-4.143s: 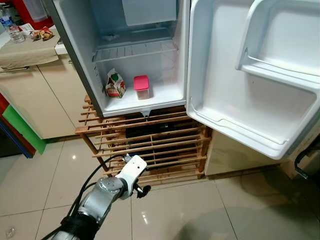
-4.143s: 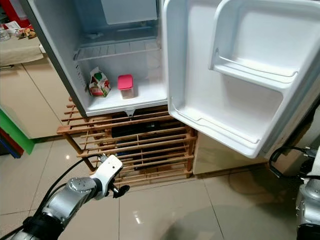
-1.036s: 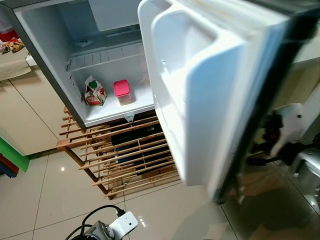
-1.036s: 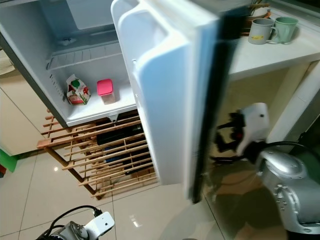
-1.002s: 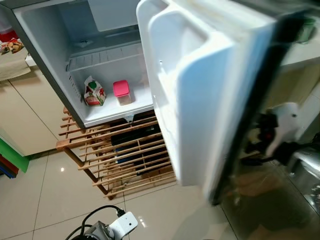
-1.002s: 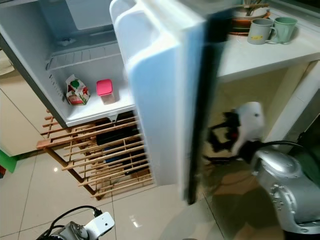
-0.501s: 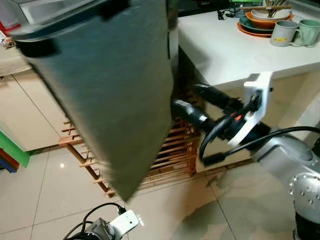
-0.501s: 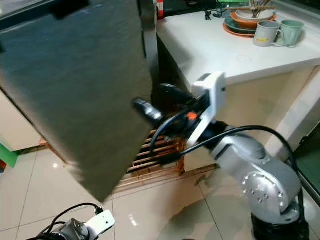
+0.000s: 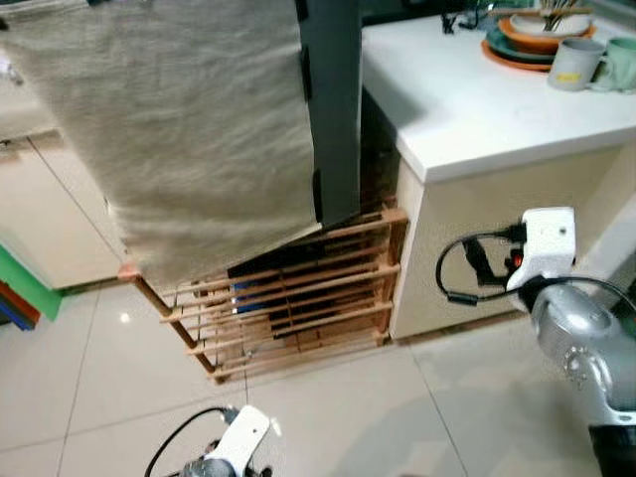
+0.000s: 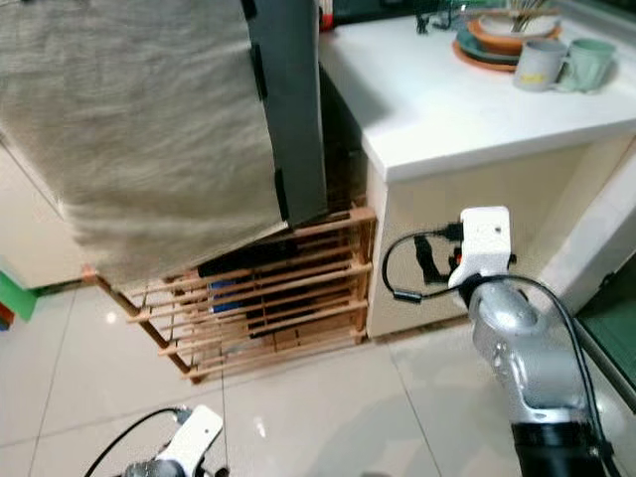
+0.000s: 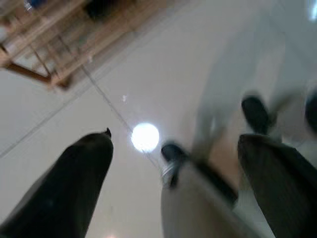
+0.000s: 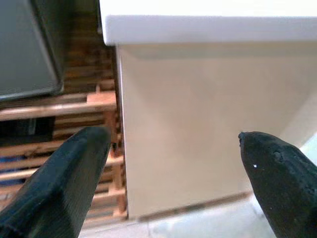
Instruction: Restocking fridge
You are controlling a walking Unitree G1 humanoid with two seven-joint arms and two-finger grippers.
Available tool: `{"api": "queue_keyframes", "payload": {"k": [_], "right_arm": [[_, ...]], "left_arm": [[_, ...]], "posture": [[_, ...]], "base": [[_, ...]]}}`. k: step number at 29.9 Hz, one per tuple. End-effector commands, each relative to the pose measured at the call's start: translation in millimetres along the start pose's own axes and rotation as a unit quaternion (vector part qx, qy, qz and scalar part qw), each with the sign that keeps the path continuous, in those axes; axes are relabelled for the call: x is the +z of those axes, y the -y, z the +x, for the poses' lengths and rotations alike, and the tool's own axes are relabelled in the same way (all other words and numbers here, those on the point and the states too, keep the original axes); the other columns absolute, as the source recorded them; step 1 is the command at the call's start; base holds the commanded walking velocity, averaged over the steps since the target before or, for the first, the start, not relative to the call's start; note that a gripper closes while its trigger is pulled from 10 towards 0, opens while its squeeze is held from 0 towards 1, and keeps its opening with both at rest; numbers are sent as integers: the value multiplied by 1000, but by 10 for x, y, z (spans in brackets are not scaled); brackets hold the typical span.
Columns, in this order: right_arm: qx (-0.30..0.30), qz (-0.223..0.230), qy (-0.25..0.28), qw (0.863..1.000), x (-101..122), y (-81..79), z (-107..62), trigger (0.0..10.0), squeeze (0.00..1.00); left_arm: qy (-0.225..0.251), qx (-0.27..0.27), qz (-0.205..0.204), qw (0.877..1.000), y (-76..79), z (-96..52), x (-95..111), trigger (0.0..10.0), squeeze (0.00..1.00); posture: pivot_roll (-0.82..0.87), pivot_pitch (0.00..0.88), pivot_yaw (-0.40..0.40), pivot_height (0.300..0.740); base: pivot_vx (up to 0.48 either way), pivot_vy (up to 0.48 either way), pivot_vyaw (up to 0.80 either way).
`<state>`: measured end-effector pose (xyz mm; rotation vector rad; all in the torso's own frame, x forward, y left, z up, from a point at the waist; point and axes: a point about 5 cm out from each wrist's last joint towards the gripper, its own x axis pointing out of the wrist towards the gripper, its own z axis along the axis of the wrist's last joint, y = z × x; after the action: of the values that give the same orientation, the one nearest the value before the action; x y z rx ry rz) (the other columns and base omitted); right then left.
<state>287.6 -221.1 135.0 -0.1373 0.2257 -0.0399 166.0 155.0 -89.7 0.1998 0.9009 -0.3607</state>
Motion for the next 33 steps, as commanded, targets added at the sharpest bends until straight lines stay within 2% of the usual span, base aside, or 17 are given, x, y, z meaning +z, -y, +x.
{"api": "queue_keyframes", "payload": {"k": [1,3,4,5,6,7,9,11,13,14,15,18,21,25,27,31,33], "right_arm": [[-26,14,18,999,-27,-17,15,10000,0],[-40,20,22,999,-48,-12,22,10000,0],[-77,35,22,996,-136,32,17,10000,0],[-77,35,22,996,-136,32,17,10000,0],[-88,36,23,995,-167,49,10,10000,0],[-97,34,31,994,-190,65,-2,10000,0],[-103,35,43,993,-182,83,-13,10000,0],[-104,38,47,993,-181,88,-15,10000,0],[-100,38,56,993,-173,82,-4,10000,0],[-100,38,56,993,-173,82,-4,10000,0],[-97,37,58,993,-181,70,6,10000,0],[-99,39,61,992,-195,62,19,10000,0],[-103,43,64,992,-200,54,24,10000,0],[-107,41,57,992,-209,61,21,10000,0],[-107,35,58,992,-207,64,19,10000,0],[-119,16,67,991,-185,91,5,10000,0],[-119,9,69,990,-180,97,2,10000,0]], "left_arm": [[71,23,-58,996,-41,-27,84,10000,0],[93,28,-77,992,-45,-37,108,10000,0],[328,55,-56,942,-418,-142,1711,10000,0],[328,55,-56,942,-418,-142,1711,10000,0],[398,54,-53,914,-465,-328,2171,10000,0],[456,54,-66,886,-485,-552,2448,10000,0],[479,53,-79,873,-481,-679,2504,10000,0],[485,53,-79,869,-477,-712,2518,10000,0],[531,62,-77,841,-459,-893,2666,10000,0],[531,62,-77,841,-459,-893,2666,10000,0],[556,55,-49,828,-416,-1012,2799,10000,0],[552,42,-41,832,-373,-1100,2864,10000,0],[521,9,-52,852,-313,-1058,2820,10000,0],[463,4,-74,883,-288,-846,2674,10000,0],[455,-2,-93,886,-277,-810,2646,10000,0],[411,-24,-191,891,-264,-737,2530,10000,0],[419,-19,-168,892,-258,-769,2547,10000,0]], "posture": [[-134,0,60,740],[-134,0,60,740],[-116,0,57,740],[-116,0,57,740],[-115,0,57,740],[-113,0,57,740],[-107,0,54,740],[-101,0,51,740],[-96,0,47,740],[-96,0,47,740],[-95,0,44,740],[-98,0,46,740],[-104,0,50,740],[-117,0,60,740],[-117,0,60,740],[-125,0,57,740],[-125,0,57,740]], "base": [[0,0,0],[0,0,0],[0,0,0],[0,0,0],[0,0,0],[0,0,0],[0,0,0],[0,0,0],[0,0,0],[0,0,0],[0,0,0],[0,0,0],[0,0,0],[0,0,-655],[0,0,-719],[0,0,-720],[0,0,-719]]}}
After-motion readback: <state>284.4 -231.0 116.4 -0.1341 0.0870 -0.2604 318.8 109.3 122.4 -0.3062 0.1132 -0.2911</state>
